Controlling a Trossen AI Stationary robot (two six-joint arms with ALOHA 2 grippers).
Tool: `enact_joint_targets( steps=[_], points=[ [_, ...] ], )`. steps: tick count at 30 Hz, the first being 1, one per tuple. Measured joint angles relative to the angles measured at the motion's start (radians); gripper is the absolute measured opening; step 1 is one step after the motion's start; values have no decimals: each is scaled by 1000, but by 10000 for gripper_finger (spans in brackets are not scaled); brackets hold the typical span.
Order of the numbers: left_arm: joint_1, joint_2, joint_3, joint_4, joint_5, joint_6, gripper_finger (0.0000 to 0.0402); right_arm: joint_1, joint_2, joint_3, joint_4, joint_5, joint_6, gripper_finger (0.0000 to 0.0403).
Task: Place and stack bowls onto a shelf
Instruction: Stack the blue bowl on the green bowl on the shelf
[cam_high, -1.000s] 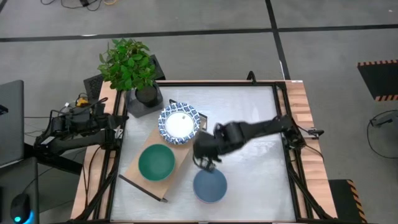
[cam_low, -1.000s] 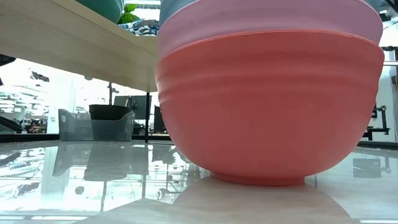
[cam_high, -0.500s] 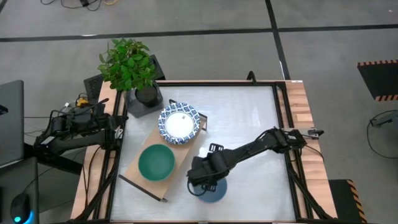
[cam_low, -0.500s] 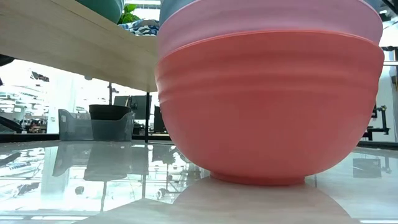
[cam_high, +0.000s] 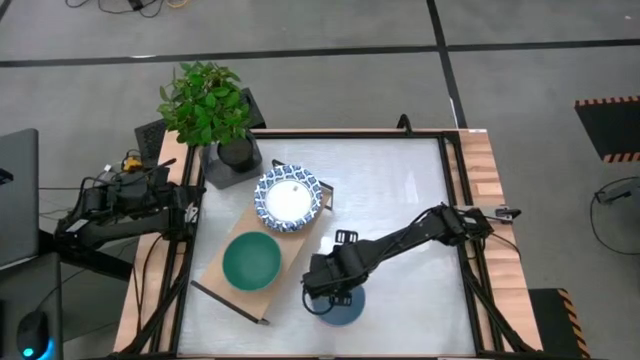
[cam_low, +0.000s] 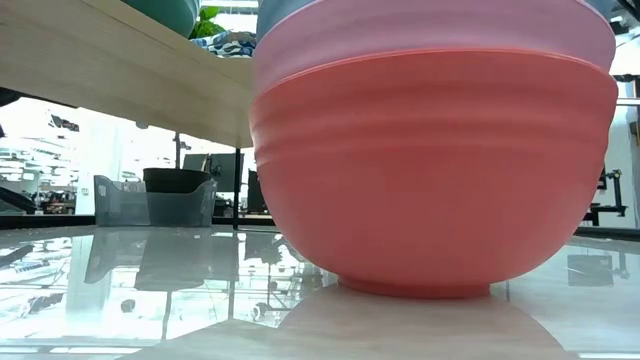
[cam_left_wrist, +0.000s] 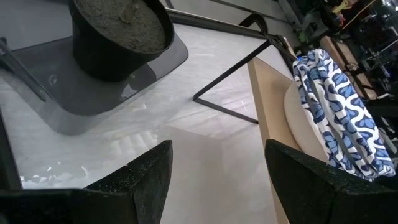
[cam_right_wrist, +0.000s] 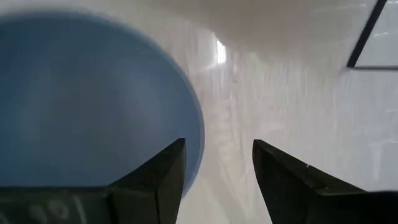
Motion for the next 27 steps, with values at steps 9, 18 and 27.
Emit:
enact_joint_targets(
  steps=[9,18,27],
  points=[
    [0,0,0,1,-30,-16,242,7,-273,-499,424,-26,18,210],
    [0,0,0,1,-38,-29,242,0,-315,-696,649,-80,16,198],
    [0,0,0,1,-38,-60,242,-1,-302,-695,640,-80,11,137]
  ],
)
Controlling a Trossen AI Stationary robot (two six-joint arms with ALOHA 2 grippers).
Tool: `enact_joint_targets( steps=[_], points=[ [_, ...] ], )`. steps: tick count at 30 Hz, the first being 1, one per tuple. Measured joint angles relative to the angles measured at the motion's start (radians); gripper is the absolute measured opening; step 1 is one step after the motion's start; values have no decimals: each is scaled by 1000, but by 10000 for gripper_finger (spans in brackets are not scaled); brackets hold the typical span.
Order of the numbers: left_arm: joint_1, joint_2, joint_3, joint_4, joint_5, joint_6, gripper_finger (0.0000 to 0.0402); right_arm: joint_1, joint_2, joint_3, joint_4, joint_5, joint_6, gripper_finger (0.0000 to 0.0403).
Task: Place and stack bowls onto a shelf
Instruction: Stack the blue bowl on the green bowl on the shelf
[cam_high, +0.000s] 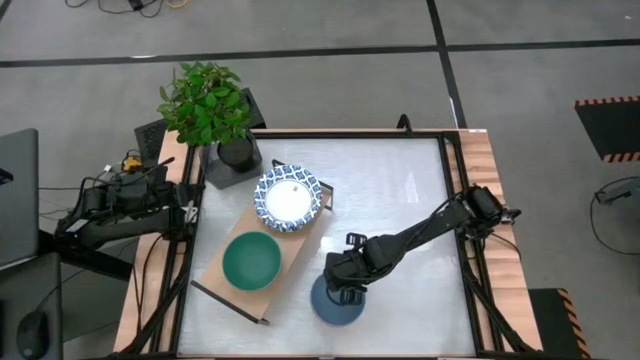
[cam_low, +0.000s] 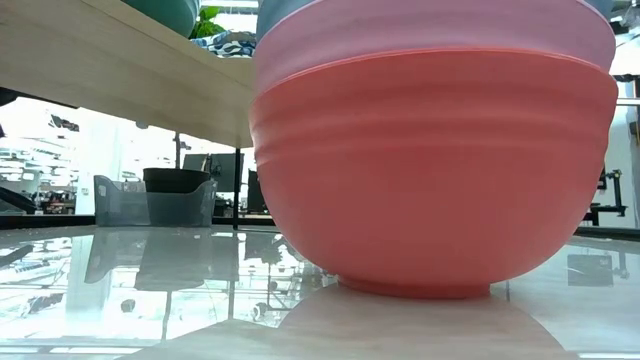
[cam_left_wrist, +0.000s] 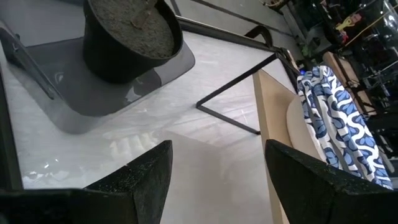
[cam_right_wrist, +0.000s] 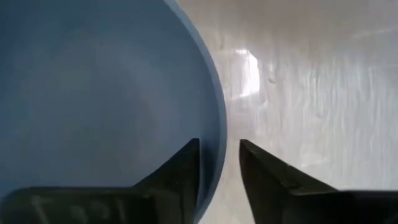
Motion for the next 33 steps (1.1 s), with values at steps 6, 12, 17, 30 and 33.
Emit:
enact_joint_targets(
  steps=[6,12,17,30,33],
  points=[
    [0,0,0,0,0,0,242,0,-2,8,-16,0,4,64],
    [0,0,0,0,-1,7,242,-3,-3,63,-66,-27,-26,28],
    [0,0,0,0,-1,12,242,-14,-2,127,-135,-29,-51,28],
    [0,0,0,0,11,15,242,-76,-2,154,-105,-162,-114,28],
    [0,0,0,0,16,15,242,-85,-2,154,-126,-164,-108,28]
  ],
)
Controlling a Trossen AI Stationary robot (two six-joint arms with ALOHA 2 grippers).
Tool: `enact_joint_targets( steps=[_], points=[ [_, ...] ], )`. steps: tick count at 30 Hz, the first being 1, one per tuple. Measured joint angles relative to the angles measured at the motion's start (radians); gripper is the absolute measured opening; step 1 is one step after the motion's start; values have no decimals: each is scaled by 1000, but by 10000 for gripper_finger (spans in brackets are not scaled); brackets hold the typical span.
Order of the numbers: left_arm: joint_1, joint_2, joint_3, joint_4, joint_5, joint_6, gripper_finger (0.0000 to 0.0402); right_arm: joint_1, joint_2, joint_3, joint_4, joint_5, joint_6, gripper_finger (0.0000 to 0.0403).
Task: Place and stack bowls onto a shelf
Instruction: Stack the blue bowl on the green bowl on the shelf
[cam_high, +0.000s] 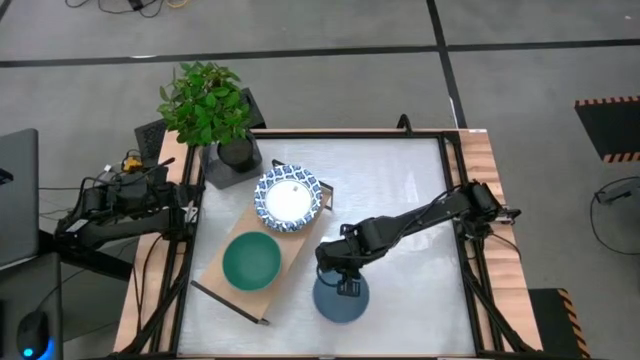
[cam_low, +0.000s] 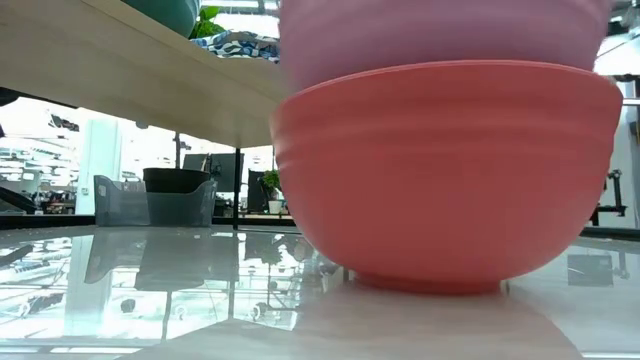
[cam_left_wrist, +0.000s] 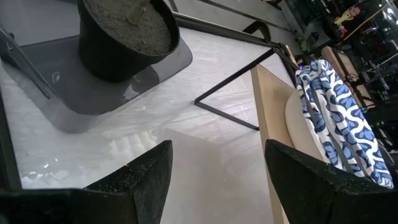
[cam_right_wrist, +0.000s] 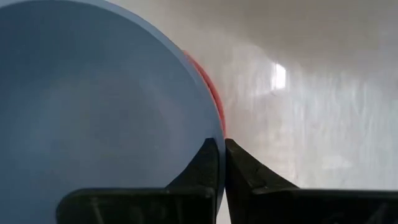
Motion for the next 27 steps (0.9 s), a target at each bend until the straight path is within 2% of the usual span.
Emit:
enact_joint_targets(
  steps=[5,16,27],
  points=[
    [0,0,0,0,0,0,242,-23,0,0,-11,-130,-11,28],
    [0,0,0,0,0,18,242,-34,1,0,-14,-70,-42,47],
    [0,0,0,0,-11,19,242,-35,2,0,-13,-69,-95,51]
  ],
)
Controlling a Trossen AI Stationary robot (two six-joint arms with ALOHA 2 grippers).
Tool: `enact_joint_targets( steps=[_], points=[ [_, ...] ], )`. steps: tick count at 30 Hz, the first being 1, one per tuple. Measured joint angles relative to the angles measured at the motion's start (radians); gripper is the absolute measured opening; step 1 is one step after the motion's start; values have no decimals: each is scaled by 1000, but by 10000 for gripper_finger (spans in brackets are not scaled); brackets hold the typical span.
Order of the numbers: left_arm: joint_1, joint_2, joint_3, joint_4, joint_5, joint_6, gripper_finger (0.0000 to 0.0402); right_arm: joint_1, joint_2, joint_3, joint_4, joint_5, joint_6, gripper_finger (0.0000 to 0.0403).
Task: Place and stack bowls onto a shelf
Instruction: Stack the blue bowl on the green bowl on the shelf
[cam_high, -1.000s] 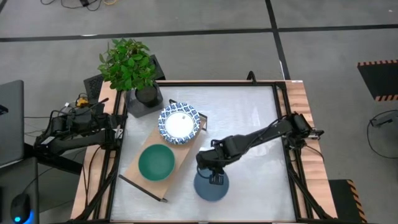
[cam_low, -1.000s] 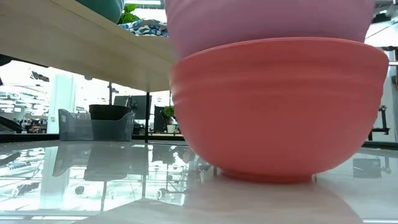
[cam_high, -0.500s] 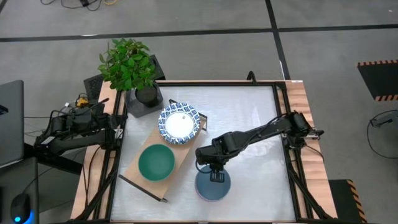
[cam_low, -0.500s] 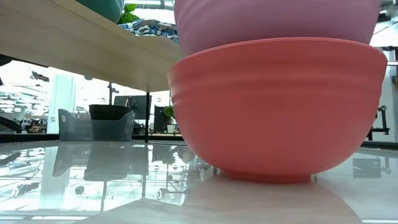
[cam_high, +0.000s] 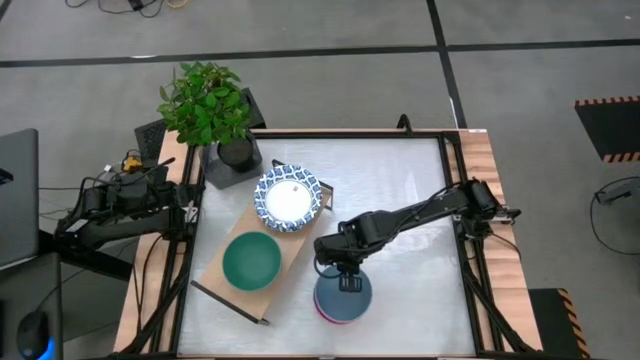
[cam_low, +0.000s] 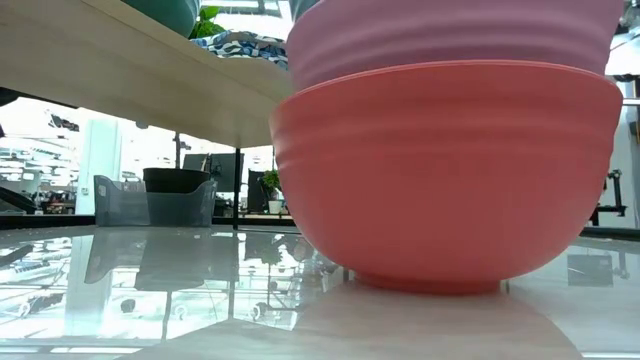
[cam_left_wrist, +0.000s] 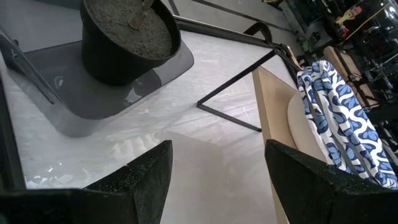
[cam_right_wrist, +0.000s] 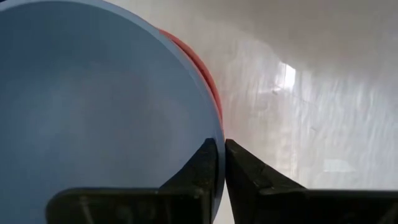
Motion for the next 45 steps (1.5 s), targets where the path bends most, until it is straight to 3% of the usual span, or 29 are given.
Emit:
enact_joint_targets(
  steps=[8,16,30,41,45],
  points=[
    [0,0,0,0,0,0,242,-8,0,0,9,-7,-7,52],
    [0,0,0,0,-1,0,242,-29,0,0,19,-107,-7,52],
    [0,0,0,0,0,0,242,-54,-1,0,21,-78,-23,55],
    [0,0,0,0,2,15,242,-55,-1,0,21,-73,-25,147],
    [0,0,0,0,2,15,242,-54,0,0,21,-38,-25,153]
  ],
)
